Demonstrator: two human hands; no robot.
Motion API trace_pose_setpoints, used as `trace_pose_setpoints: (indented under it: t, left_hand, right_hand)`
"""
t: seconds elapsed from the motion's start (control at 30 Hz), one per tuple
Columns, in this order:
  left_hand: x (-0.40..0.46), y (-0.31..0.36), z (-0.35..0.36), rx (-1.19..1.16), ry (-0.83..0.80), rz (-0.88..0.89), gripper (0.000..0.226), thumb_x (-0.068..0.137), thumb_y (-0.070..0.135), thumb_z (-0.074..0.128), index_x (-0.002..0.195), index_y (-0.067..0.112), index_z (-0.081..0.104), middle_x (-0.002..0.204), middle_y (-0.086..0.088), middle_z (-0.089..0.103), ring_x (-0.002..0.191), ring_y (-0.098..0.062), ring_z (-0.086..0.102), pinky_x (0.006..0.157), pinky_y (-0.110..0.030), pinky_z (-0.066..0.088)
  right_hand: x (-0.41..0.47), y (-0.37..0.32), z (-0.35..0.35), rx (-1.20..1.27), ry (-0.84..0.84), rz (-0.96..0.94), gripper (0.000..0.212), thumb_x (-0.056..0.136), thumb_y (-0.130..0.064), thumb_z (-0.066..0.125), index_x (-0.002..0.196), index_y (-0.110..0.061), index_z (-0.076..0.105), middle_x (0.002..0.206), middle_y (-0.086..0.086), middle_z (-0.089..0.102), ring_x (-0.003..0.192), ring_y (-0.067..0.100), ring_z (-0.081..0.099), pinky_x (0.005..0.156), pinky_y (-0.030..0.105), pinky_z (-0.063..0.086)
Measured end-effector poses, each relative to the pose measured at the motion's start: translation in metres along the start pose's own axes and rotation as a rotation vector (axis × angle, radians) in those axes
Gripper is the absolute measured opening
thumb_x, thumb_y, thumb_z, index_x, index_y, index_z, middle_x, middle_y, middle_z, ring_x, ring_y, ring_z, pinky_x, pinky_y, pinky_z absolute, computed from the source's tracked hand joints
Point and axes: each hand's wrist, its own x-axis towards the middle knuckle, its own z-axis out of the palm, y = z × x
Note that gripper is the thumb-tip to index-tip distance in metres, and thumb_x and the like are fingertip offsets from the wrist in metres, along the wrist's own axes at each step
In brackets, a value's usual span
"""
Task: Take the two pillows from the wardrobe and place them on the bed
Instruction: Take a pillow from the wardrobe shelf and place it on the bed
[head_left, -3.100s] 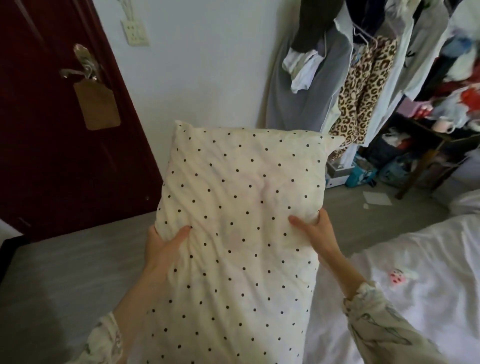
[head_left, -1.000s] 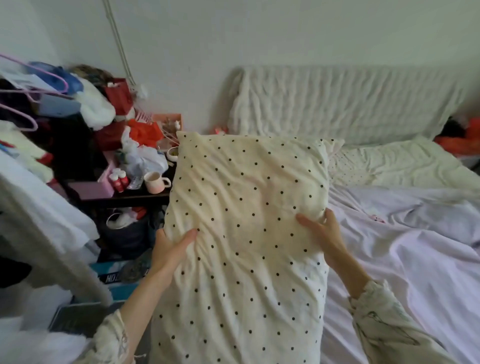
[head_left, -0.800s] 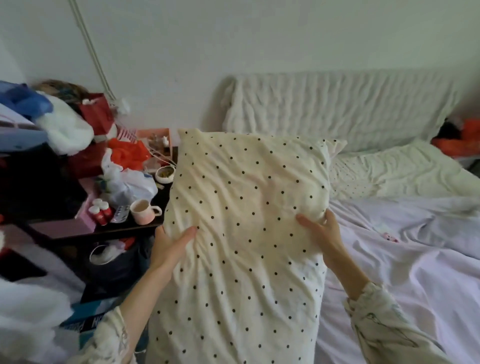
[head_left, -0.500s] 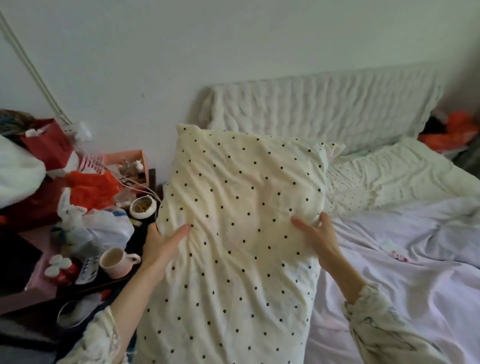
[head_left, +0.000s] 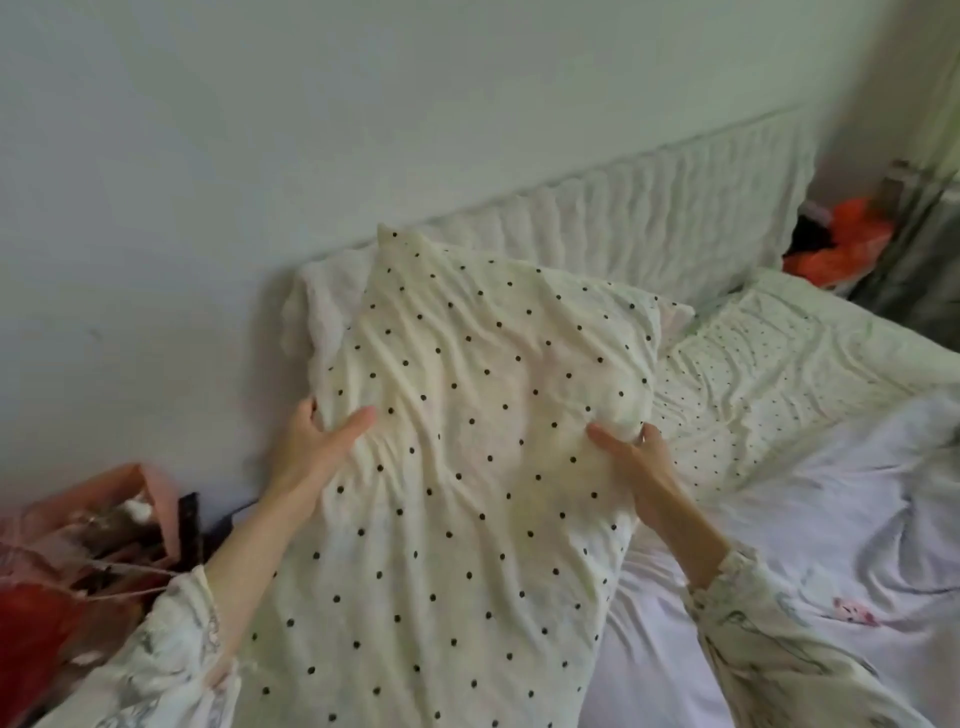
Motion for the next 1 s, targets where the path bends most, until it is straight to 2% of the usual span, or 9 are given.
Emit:
trace_pose_setpoints:
  t: [0.1,0.23,0.4,0.5,0.57,0.63,0.73,0.93,1.0]
  left_hand:
    - [0.046,0.032,0.031,-0.015,-0.099,0.042,0.075,0.071,0.045,0.074,0.132,0.015,0.042,0.124,-0.003,0.055,0.105,-0.021,0.055,0.095,-0.040,0.044]
    - [0.095,0.063,0.077,-0.001,-0.226,0.134,0.066,0.069,0.044,0.076,0.125,0.022,0.047,0.101,0.012,0.055,0.090,-0.011,0.056,0.073,-0.026,0.044]
    - [0.160,0.086,0.145,0.085,-0.374,0.199,0.081,0.067,0.049,0.075,0.133,0.017,0.042,0.136,-0.006,0.050,0.119,-0.025,0.051,0.098,-0.041,0.044]
    - [0.202,0.085,0.192,0.135,-0.476,0.238,0.077,0.071,0.045,0.074,0.134,0.017,0.040,0.143,-0.008,0.043,0.114,-0.020,0.049,0.087,-0.031,0.040]
    - [0.231,0.080,0.224,0.190,-0.553,0.237,0.075,0.074,0.044,0.072,0.135,0.017,0.038,0.144,-0.008,0.041,0.111,-0.019,0.048,0.085,-0.031,0.039]
    - [0.255,0.071,0.252,0.235,-0.625,0.203,0.077,0.074,0.043,0.072,0.136,0.016,0.036,0.145,-0.009,0.039,0.121,-0.026,0.047,0.094,-0.035,0.041]
    - [0.285,0.057,0.289,0.272,-0.721,0.179,0.068,0.075,0.041,0.072,0.129,0.015,0.041,0.139,-0.010,0.045,0.119,-0.029,0.049,0.098,-0.041,0.043]
    - [0.335,0.033,0.349,0.344,-0.770,0.140,0.076,0.072,0.051,0.070,0.133,0.018,0.040,0.139,-0.008,0.047,0.118,-0.029,0.051,0.097,-0.042,0.044]
    - [0.348,0.021,0.366,0.404,-0.757,0.157,0.072,0.076,0.054,0.064,0.134,0.017,0.041,0.136,-0.008,0.051,0.116,-0.029,0.053,0.093,-0.039,0.045]
  right_hand:
    - [0.033,-0.012,-0.006,0.049,0.068,0.011,0.064,0.068,-0.031,0.081,0.118,-0.008,0.047,0.110,0.013,0.063,0.088,0.029,0.066,0.064,0.040,0.058]
    - [0.064,-0.015,-0.017,0.084,0.199,0.019,0.059,0.072,-0.033,0.078,0.116,-0.011,0.046,0.102,0.007,0.061,0.082,0.022,0.063,0.057,0.032,0.053]
    - [0.101,-0.007,-0.028,0.149,0.303,0.063,0.063,0.075,-0.030,0.076,0.124,-0.007,0.044,0.109,0.011,0.061,0.093,0.029,0.064,0.081,0.048,0.055]
    - [0.122,0.004,-0.027,0.188,0.387,0.086,0.051,0.077,-0.026,0.074,0.118,-0.009,0.047,0.103,0.008,0.063,0.083,0.022,0.064,0.067,0.038,0.055]
    - [0.136,0.013,-0.021,0.209,0.453,0.110,0.046,0.078,-0.024,0.073,0.116,-0.011,0.050,0.103,0.008,0.062,0.079,0.018,0.062,0.067,0.035,0.053]
    - [0.152,0.022,-0.016,0.206,0.497,0.145,0.048,0.079,-0.022,0.072,0.119,-0.008,0.051,0.108,0.011,0.062,0.086,0.024,0.063,0.078,0.042,0.053]
    - [0.175,0.037,-0.010,0.195,0.555,0.190,0.055,0.079,-0.021,0.072,0.126,-0.007,0.049,0.121,0.015,0.060,0.103,0.032,0.061,0.093,0.050,0.049]
    - [0.229,0.051,-0.008,0.121,0.629,0.260,0.059,0.079,-0.027,0.072,0.128,-0.007,0.047,0.128,0.016,0.057,0.110,0.033,0.058,0.095,0.049,0.048]
    - [0.249,0.058,-0.008,0.038,0.650,0.283,0.069,0.082,-0.035,0.068,0.138,-0.008,0.037,0.141,0.015,0.046,0.123,0.032,0.048,0.103,0.048,0.040]
